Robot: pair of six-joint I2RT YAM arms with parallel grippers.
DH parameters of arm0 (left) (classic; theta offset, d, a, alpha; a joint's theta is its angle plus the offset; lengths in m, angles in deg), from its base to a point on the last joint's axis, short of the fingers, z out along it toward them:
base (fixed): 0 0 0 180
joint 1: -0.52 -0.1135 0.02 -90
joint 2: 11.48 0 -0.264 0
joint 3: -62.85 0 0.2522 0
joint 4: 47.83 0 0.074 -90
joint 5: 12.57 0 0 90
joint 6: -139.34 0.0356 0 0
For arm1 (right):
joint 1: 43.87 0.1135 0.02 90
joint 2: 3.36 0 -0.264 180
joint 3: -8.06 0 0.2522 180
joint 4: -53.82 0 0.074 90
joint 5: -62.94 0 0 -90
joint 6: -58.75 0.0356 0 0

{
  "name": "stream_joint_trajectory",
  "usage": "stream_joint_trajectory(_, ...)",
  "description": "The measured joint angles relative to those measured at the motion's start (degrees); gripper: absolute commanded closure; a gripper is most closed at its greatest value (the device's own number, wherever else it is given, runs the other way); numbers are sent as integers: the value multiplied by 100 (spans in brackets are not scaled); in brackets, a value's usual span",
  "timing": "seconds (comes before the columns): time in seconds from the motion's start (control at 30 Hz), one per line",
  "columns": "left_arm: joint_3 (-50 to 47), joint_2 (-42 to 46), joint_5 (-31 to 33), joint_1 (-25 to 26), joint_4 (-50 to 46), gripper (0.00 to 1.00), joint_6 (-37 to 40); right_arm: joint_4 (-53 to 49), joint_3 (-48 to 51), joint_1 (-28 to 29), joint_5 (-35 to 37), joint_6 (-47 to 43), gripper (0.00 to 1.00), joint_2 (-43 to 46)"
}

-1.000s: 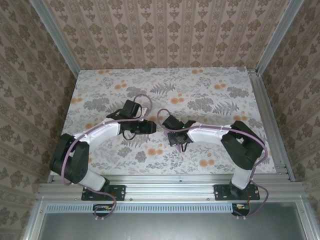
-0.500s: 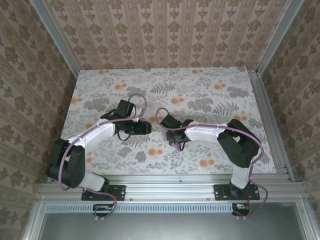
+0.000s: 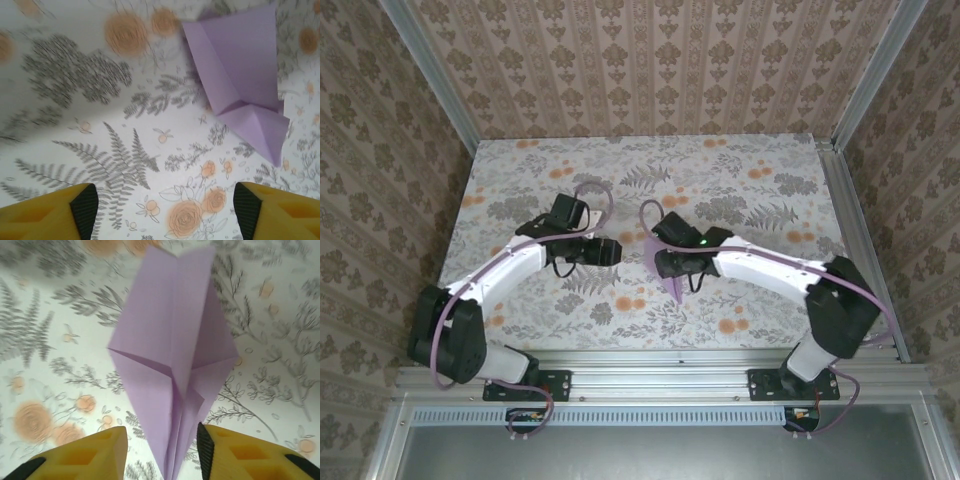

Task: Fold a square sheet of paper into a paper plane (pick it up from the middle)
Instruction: Move a paper plane to the center of the table, then reset both arms

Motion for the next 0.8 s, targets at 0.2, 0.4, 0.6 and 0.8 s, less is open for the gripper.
stream_joint_trajectory(0.2, 74, 426, 977, -131, 140, 0, 439, 400, 376, -691, -702, -918, 29, 994)
stream_joint_trajectory(0.4, -345, 713, 2144, -636, 815, 0, 782, 1344, 1445, -1530, -973, -1478, 9, 1950)
stream_joint_trajectory(0.6, -1349, 1099, 2702, -1598, 1698, 0, 866, 2594, 2439, -2470, -726, -1683, 0, 2573)
stream_joint_trajectory(0.8, -2208, 1062, 2918, -2103, 2863, 0, 1075, 3836, 3333, -3421, -205, -1797, 0, 2610)
